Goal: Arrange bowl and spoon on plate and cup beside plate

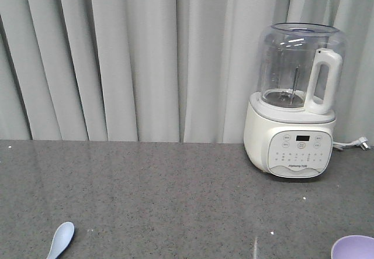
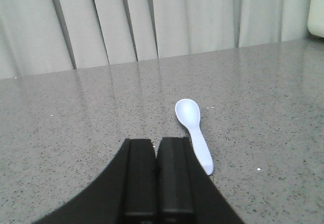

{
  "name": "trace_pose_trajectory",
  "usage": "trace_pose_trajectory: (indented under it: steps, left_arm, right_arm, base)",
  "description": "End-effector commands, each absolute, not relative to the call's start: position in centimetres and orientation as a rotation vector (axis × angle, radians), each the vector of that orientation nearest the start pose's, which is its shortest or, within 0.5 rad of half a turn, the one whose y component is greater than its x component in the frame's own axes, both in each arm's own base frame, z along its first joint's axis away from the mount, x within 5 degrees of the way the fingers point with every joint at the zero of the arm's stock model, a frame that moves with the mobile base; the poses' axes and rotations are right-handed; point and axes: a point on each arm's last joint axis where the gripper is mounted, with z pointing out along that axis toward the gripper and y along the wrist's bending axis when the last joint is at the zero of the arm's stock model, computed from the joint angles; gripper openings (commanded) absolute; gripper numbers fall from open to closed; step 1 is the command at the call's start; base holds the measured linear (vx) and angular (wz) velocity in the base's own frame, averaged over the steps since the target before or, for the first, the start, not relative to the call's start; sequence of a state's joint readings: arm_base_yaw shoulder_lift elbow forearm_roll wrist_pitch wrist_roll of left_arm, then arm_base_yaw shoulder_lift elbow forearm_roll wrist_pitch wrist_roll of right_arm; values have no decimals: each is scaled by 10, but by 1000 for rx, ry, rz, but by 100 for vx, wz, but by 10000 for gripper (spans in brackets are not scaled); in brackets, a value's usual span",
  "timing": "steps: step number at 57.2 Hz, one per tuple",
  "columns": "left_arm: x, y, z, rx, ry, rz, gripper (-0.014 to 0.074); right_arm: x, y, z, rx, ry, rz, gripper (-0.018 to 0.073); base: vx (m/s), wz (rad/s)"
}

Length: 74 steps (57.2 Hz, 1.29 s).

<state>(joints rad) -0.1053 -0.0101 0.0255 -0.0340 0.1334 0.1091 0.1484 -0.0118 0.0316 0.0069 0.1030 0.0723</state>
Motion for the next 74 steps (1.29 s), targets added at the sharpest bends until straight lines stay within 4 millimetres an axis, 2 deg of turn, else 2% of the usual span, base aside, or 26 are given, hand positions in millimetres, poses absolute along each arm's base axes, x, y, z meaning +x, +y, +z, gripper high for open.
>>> trace_pose_trajectory:
  steps: [1, 31, 42, 46, 52, 57, 62, 65, 69, 74]
  left_arm:
    - [54, -6, 210, 122, 1500, -42, -6]
    - [53, -6, 214, 118, 1457, -40, -6]
    - [51, -5, 230, 99, 1304, -38, -6]
    - [46, -4, 243, 68, 1167, -61, -6]
    - [36, -3, 269, -39, 1008, -233, -6]
    - [28, -3, 299, -12, 979, -211, -6]
    - [22, -2, 343, 18, 976, -165, -6]
    - [27, -3, 376, 46, 977, -119, -6]
    - [43, -5, 407, 79, 1007, -61, -6]
    - [77, -9, 430, 109, 1088, -20, -6]
  right_arm:
    - [56, 8, 201, -57, 1520, 170, -8]
    - [56, 8, 202, -56, 1510, 170, -8]
    - [53, 8, 220, -49, 1312, 181, -8]
    - [49, 7, 235, -40, 1221, 190, -8]
    - [41, 6, 266, -51, 1159, 175, -8]
    - [31, 4, 307, -94, 1136, 106, -8]
    - [30, 4, 356, -150, 1150, 21, -8]
    - [35, 5, 384, -173, 1158, -11, -8]
    - [50, 7, 413, -176, 1169, -13, -8]
    - [77, 11, 435, -182, 1208, -13, -8]
  base:
    - [2, 2]
    - [0, 0]
    - [0, 0]
    - [0, 0]
    - [0, 0]
    - [0, 0]
    - [0, 0]
    - [0, 0]
    - [0, 0]
    - [0, 0]
